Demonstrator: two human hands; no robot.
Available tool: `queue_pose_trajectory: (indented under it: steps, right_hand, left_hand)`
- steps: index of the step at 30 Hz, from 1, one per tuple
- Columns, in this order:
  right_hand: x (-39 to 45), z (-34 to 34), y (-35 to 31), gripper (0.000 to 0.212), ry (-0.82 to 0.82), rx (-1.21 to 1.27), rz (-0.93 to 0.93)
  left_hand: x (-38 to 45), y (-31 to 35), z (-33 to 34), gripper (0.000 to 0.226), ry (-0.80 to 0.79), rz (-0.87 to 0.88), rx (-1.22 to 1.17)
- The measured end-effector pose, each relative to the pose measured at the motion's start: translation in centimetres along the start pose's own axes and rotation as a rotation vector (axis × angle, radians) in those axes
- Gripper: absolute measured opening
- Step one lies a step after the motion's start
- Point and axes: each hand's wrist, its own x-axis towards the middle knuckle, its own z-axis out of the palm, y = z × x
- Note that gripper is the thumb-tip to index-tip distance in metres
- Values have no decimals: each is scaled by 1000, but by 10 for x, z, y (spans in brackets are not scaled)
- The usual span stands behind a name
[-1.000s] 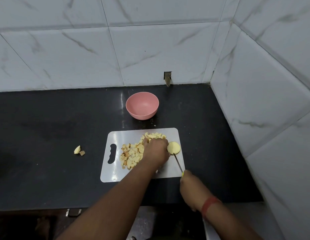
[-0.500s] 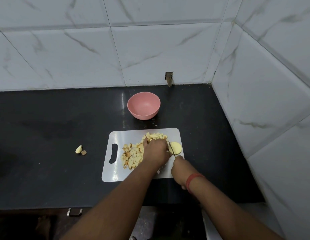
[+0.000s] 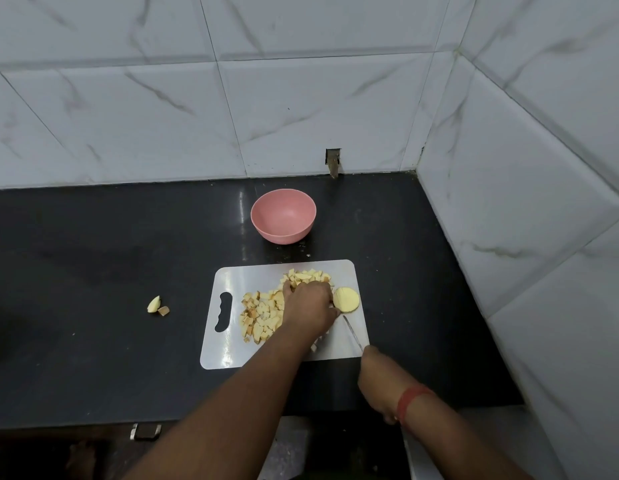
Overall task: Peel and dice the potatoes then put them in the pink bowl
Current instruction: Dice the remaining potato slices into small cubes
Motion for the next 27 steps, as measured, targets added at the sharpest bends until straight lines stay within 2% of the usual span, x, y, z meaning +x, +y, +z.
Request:
queue_pose_trajectory:
  steps: [2, 4, 5, 7, 10, 12, 15, 19, 23, 27]
  right_hand:
    - [-8, 10, 0, 36, 27, 315, 112]
    - [-6, 11, 8, 31, 93, 982, 249]
    - [-7, 13, 14, 26, 244, 1106, 237]
    - [-9, 3, 27, 14, 329, 1141, 315]
    - [-8, -9, 37, 10, 359, 1153, 302]
    - [-7, -13, 40, 8, 353, 1186, 316]
    - [-4, -16, 42, 12, 378, 1252, 319]
    - [2, -7, 43, 10, 386, 1238, 276]
    - [7, 1, 40, 5, 430, 1179, 226]
    - [8, -4, 41, 11, 338, 1220, 281]
  left_hand:
    - [0, 0, -3, 22, -23, 19, 34]
    - [0, 0, -6, 32, -12, 60, 86]
    - [-1, 0, -8, 37, 5, 95, 103]
    - [1, -3, -13, 50, 20, 224, 151]
    - [9, -6, -24, 79, -88, 447, 331]
    - [16, -5, -29, 82, -136, 541, 453]
    - [23, 1, -31, 72, -161, 650, 585]
    - [28, 8, -30, 59, -210, 622, 580]
    - [27, 12, -25, 55, -189, 585, 562]
    - [25, 15, -21, 50, -142, 535, 590]
